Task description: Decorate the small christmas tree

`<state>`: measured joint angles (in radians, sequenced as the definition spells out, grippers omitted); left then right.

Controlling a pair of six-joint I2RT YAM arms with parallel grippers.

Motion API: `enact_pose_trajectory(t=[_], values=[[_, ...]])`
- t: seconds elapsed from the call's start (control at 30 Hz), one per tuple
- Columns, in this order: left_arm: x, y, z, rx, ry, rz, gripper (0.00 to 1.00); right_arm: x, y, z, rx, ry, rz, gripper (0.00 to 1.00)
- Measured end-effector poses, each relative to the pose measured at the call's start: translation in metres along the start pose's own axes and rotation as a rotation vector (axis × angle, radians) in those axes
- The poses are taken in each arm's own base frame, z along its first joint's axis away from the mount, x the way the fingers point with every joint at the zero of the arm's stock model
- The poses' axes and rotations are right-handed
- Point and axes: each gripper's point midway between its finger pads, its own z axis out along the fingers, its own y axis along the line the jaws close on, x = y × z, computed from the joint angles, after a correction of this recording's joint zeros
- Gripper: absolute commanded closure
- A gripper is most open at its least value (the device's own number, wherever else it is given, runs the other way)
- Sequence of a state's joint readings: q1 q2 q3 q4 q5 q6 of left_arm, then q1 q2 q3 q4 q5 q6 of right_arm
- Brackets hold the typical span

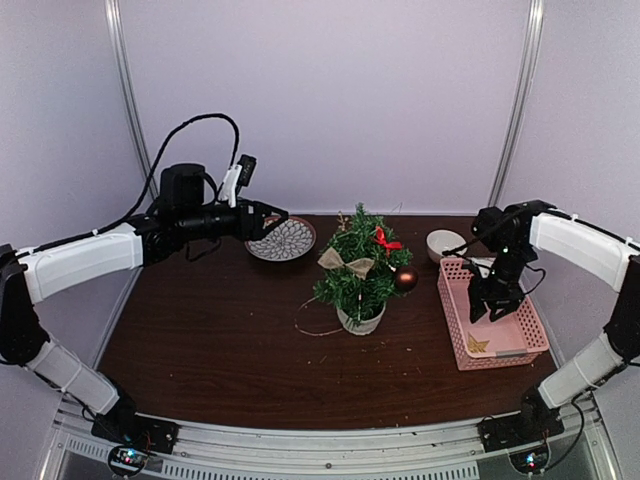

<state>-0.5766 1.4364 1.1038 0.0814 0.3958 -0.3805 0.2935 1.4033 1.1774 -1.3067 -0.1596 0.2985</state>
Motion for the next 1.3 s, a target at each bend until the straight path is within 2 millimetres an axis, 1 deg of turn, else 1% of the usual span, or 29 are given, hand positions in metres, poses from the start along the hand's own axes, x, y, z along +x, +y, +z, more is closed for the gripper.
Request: enact_pose_trajectory(t=[0.13,0.33,0.4,0.53,0.67,0.73,0.8,0.87,0.93,1.03,1.17,1.2,1.27,1.3], values=[[0.001,0.002,0.004,-0.006,0.025,0.001,0.35,0.008,-0.006,0.032,0.042,0.108,-0.008,0.51],[-0.008,0.003,0.011,-0.006,0.026,0.015,0.35,0.031,-0.015,0.065,0.067,0.249,-0.015,0.51],[-0.008,0.004,0.014,-0.006,0.029,0.016,0.35,0.034,-0.016,0.074,0.07,0.279,-0.014,0.53],[-0.005,0.007,0.02,-0.01,0.045,0.017,0.35,0.036,-0.016,0.095,0.061,0.324,0.008,0.6],[-0.002,0.01,0.023,-0.017,0.059,0.02,0.35,0.03,-0.017,0.109,0.024,0.317,0.057,0.67],[-0.002,0.011,0.023,-0.022,0.059,0.023,0.35,0.026,-0.018,0.113,0.014,0.317,0.08,0.69],[-0.002,0.012,0.023,-0.028,0.059,0.025,0.35,0.023,-0.02,0.112,0.013,0.316,0.095,0.7],[-0.002,0.013,0.023,-0.033,0.059,0.028,0.35,0.016,-0.02,0.112,0.013,0.307,0.103,0.7],[-0.002,0.013,0.023,-0.038,0.061,0.03,0.35,0.001,-0.021,0.11,0.012,0.277,0.111,0.7],[-0.002,0.015,0.022,-0.045,0.063,0.033,0.35,-0.033,-0.023,0.107,0.007,0.188,0.117,0.7],[-0.001,0.016,0.022,-0.053,0.068,0.038,0.35,-0.086,-0.028,0.093,0.016,0.036,0.11,0.69],[-0.001,0.016,0.022,-0.053,0.069,0.04,0.35,-0.096,-0.029,0.089,0.017,0.004,0.108,0.68],[-0.002,0.016,0.022,-0.055,0.073,0.044,0.35,-0.109,-0.031,0.079,0.025,-0.043,0.103,0.68],[-0.002,0.016,0.022,-0.056,0.074,0.047,0.35,-0.111,-0.032,0.076,0.026,-0.057,0.103,0.67]])
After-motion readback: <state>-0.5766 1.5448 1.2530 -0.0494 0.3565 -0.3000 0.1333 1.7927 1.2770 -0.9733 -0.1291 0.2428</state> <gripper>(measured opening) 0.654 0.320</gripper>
